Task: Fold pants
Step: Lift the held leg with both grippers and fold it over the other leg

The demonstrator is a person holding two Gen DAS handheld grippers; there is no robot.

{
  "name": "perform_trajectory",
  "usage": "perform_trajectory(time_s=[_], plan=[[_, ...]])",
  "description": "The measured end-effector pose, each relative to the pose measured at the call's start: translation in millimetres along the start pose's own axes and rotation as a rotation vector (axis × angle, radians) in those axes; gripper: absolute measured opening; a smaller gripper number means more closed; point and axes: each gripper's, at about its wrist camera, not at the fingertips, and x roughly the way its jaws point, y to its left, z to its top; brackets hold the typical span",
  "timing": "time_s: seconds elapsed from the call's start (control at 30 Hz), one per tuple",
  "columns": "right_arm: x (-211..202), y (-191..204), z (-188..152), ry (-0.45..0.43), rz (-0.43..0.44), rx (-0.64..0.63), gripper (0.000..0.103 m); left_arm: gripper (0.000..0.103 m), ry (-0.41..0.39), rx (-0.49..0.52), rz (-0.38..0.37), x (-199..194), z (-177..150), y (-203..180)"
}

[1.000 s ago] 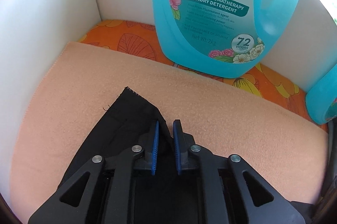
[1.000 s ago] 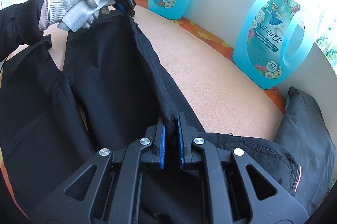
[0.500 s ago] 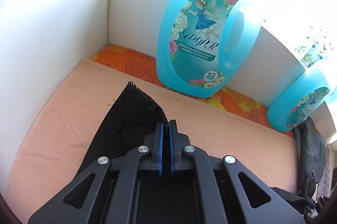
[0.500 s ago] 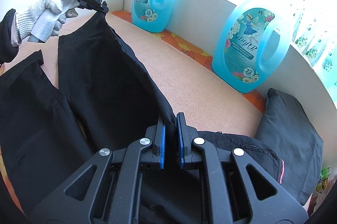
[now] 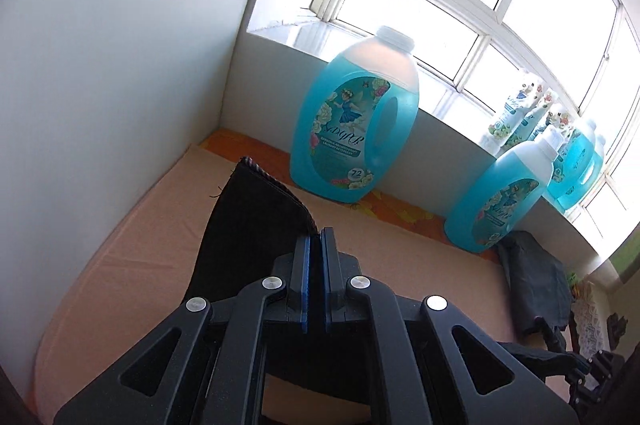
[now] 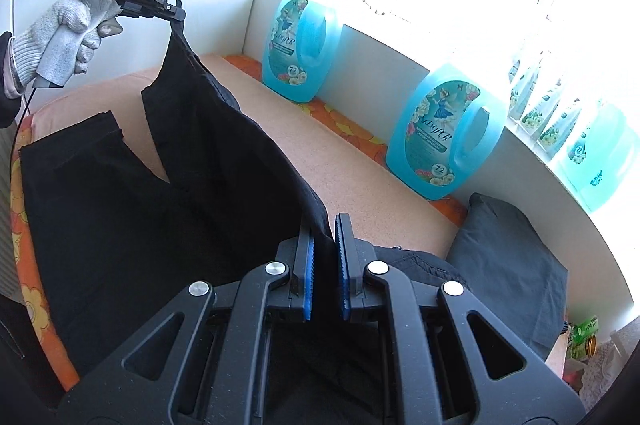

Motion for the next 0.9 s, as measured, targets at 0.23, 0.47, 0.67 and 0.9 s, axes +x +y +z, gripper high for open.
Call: perform_trajectory(time_s=[0.23, 0.47, 0.67, 0.9], plan=[[-46.9, 35.2, -17.4, -0.034, -0.027, -0.030, 0.011, 0.004, -0.049, -0.004, -0.070, -61.8, -25.6, 11.9], [-77.2, 66.7, -55.4, -0.037, -0.029, 0.000, 0.010, 0.004, -0.047, -0.016, -0.111, -103.7, -78.4, 31.1], [-84.9, 84.9, -90.5, 0.003, 0.007, 0.066, 0.010, 0.004, 0.011, -0.049, -0.111, -117.3, -138.1, 52.4], [-86.0, 93.5, -120.0, 0.057, 0.013, 0.121, 0.010, 0.004, 0.070, -0.098, -0.105, -117.1, -193.4, 67.1]])
